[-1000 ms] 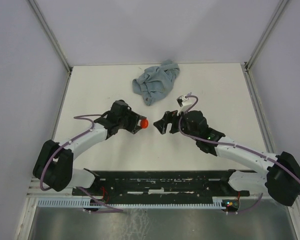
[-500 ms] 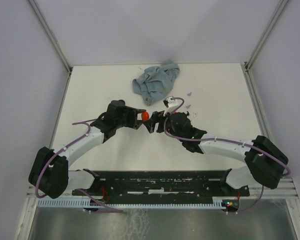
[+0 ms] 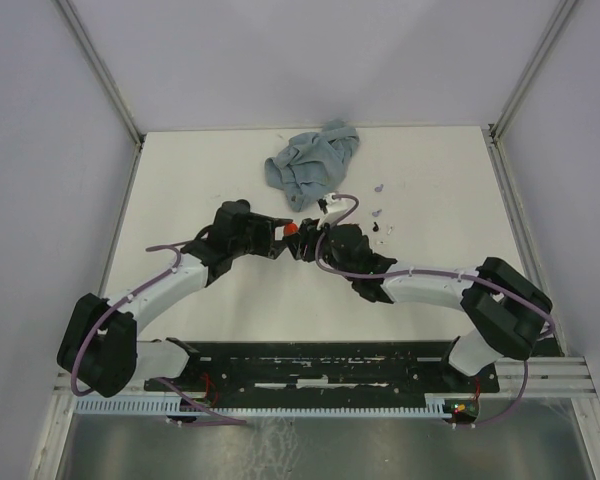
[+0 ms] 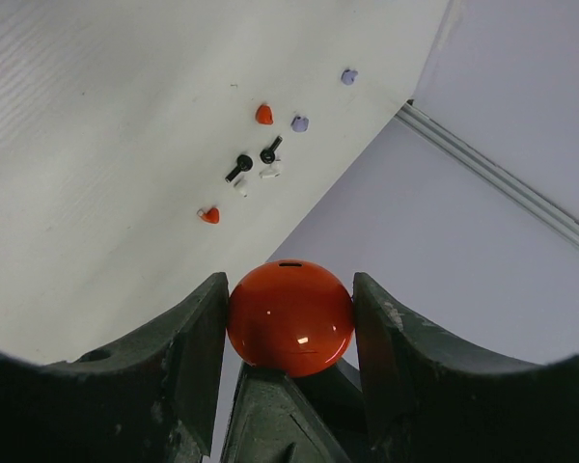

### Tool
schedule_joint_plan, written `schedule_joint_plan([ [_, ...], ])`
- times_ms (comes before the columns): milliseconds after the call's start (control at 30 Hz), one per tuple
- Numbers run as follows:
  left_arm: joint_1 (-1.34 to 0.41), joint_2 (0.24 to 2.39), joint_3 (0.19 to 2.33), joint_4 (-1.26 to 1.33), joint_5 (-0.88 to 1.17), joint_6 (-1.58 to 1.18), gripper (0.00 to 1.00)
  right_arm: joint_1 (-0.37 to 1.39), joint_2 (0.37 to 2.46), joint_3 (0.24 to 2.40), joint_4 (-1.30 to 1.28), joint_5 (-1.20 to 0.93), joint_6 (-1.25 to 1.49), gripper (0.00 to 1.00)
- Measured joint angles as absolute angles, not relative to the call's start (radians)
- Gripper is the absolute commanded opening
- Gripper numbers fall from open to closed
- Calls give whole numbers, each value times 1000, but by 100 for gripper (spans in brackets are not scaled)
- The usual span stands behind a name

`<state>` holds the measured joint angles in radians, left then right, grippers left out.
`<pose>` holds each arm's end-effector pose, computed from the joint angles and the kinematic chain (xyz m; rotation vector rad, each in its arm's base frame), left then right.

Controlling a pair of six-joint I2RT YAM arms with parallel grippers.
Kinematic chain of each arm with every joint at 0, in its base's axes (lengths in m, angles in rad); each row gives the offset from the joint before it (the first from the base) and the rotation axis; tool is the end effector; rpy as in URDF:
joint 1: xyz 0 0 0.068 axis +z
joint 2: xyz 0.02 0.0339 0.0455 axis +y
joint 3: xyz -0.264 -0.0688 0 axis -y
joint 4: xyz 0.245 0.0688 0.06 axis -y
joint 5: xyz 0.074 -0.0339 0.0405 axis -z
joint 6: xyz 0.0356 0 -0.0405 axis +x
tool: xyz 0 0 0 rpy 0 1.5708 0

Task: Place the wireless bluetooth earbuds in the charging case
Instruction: Pick up the charging case at the center of the board.

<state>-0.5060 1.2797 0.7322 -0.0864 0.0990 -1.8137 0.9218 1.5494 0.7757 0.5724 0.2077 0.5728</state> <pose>0.2369 -0.1353 0.2253 -1.5151 2.0833 -1.2456 0.2102 0.2650 0.2274 -0.1662 1.8495 0.8854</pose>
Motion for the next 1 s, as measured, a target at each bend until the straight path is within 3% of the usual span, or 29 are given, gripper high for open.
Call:
schedule_joint_plan([
  [100, -506, 1280, 731, -77, 107, -1814, 34, 923, 1562, 780, 582, 208, 570, 34],
  [200, -505, 1274, 727, -71, 104, -1814, 45, 921, 1568, 783, 583, 211, 563, 20],
  [300, -503, 1265, 715, -58, 103, -1814, 56, 923, 1568, 784, 583, 211, 549, 13],
  [533, -504, 1206, 711, -47, 77, -1683, 69, 922, 1530, 837, 475, 141, 457, 9],
  [867, -508, 964, 550, 144, 27, -1235, 81, 848, 1398, 976, 95, -67, 292, 6],
  [1000, -508, 867, 515, 178, 40, -992, 81, 791, 1392, 1069, -97, -179, 230, 6],
])
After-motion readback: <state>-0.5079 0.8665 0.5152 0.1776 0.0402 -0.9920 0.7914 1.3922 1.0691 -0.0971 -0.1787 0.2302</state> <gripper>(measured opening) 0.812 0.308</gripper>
